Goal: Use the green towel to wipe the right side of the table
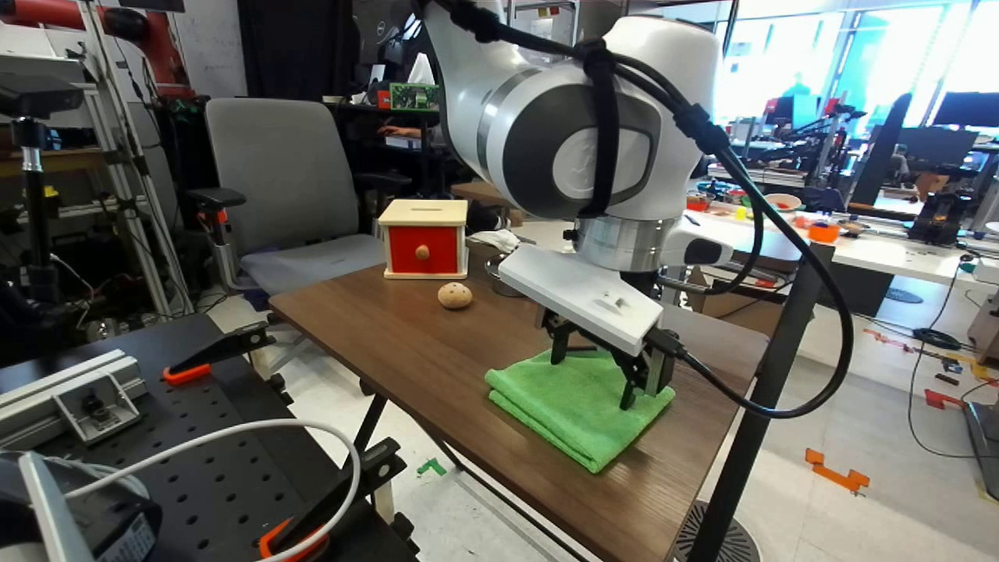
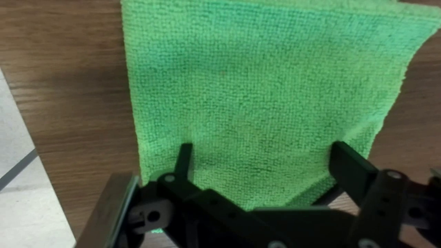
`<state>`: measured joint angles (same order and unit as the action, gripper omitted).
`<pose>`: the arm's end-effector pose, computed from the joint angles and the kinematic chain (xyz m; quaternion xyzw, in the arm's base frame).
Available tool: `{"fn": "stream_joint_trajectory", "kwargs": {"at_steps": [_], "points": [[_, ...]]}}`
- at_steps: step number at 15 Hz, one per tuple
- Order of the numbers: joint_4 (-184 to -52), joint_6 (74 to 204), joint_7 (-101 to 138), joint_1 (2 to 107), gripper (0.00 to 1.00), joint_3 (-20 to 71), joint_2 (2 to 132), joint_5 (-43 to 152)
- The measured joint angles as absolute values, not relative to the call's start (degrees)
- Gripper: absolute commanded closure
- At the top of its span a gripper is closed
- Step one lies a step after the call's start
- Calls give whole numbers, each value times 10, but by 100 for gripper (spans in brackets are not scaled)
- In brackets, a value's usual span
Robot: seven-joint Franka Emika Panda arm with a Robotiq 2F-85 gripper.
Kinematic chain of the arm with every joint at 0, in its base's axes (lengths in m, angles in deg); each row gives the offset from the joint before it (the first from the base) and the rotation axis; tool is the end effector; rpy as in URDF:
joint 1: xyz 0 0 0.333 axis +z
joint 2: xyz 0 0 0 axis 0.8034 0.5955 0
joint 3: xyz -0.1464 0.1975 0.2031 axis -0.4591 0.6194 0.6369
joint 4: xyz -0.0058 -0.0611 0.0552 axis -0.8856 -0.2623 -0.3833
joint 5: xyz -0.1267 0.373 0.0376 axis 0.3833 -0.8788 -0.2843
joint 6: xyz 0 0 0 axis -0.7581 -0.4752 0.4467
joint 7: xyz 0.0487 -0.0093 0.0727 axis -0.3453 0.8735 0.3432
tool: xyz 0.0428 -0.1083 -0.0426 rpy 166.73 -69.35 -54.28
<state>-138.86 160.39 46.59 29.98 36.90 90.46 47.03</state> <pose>0.5867 -0.1739 0.0996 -0.9980 -0.0094 -0.0458 0.0424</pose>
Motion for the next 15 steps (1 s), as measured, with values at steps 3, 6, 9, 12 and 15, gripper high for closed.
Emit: {"fn": "stream_joint_trajectory", "kwargs": {"at_steps": [3, 6, 9, 12, 15], "points": [[-1363, 1604, 443, 306, 0, 358, 913, 470], [-1317, 1600, 412, 318, 0, 346, 938, 470], [-1256, 1584, 377, 332, 0, 333, 976, 470], [-1203, 1571, 351, 344, 0, 322, 1008, 470], [-1183, 1571, 345, 345, 0, 320, 1013, 470]]}}
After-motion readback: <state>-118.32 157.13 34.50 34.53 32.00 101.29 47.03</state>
